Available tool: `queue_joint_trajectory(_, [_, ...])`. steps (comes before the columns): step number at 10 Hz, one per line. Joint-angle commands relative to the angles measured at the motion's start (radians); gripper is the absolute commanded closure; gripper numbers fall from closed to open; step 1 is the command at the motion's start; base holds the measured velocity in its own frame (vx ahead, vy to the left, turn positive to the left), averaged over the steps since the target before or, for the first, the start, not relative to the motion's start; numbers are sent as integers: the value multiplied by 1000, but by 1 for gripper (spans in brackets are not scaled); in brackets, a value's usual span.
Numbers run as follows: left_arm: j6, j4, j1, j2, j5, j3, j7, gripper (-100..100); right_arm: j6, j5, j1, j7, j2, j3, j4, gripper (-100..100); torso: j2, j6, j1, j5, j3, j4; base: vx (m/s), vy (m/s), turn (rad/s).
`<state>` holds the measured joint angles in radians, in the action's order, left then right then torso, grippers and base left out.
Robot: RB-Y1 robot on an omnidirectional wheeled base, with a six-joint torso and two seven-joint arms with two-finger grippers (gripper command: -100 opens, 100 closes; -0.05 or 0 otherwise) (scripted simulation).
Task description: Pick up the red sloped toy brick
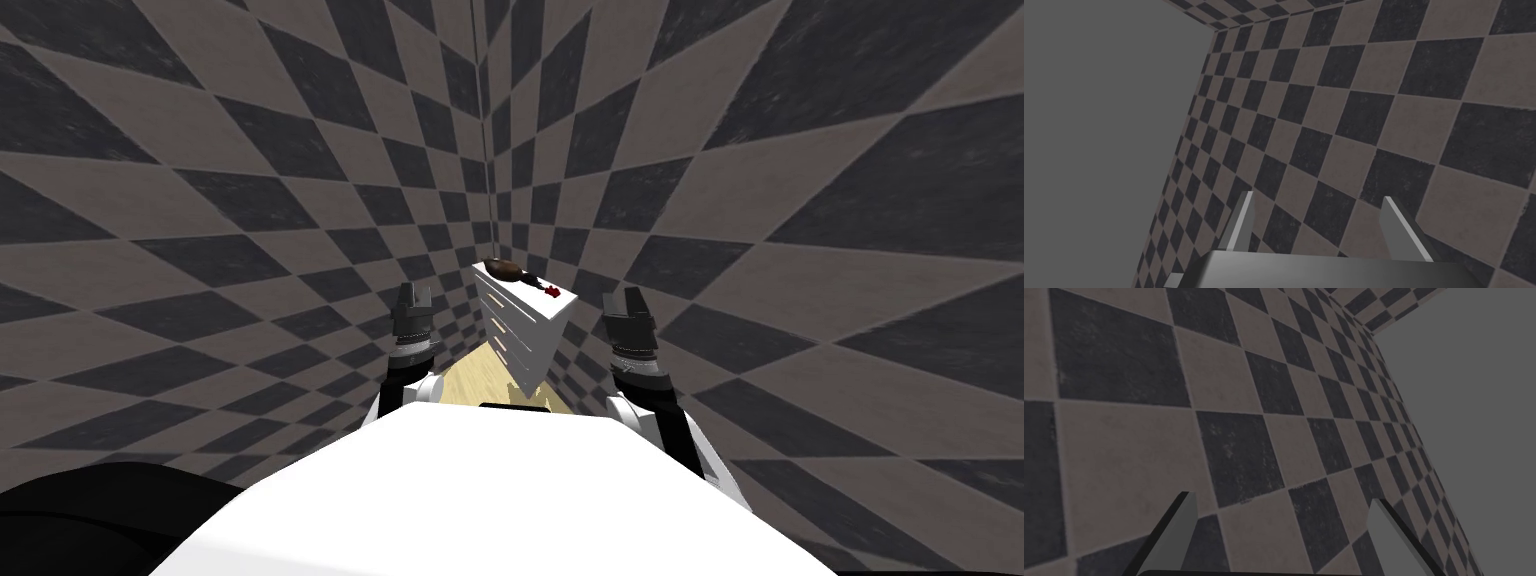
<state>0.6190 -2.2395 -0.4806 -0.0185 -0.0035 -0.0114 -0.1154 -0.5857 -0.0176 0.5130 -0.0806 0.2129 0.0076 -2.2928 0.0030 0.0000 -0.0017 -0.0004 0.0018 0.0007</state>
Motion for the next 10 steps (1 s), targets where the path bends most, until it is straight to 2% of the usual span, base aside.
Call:
queue_joint_trajectory(1, [0,0,0,0,0,0,0,0,-6,-14,-2,-6,50,1,15,-100,0,0,0,0,0,0,-47,-26,0])
queue_joint_trajectory(2, [0,0,0,0,0,0,0,0,-6,-14,-2,-6,68,1,15,-100,0,0,0,0,0,0,-49,-23,2])
queue_joint_trajectory(7, [0,0,0,0,0,0,0,0,-31,-56,-5,-26,224,14,70,-100,1,0,-1,0,1,0,-59,-22,1])
queue_joint_trajectory(9, [0,0,0,0,0,0,0,0,-31,-56,-5,-26,270,14,70,-100,0,0,0,0,0,0,-36,-12,0])
queue_joint_trajectory(10, [0,0,0,0,0,0,0,0,-41,-72,-5,-34,306,20,92,-100,-1,0,1,0,0,0,-50,-16,2])
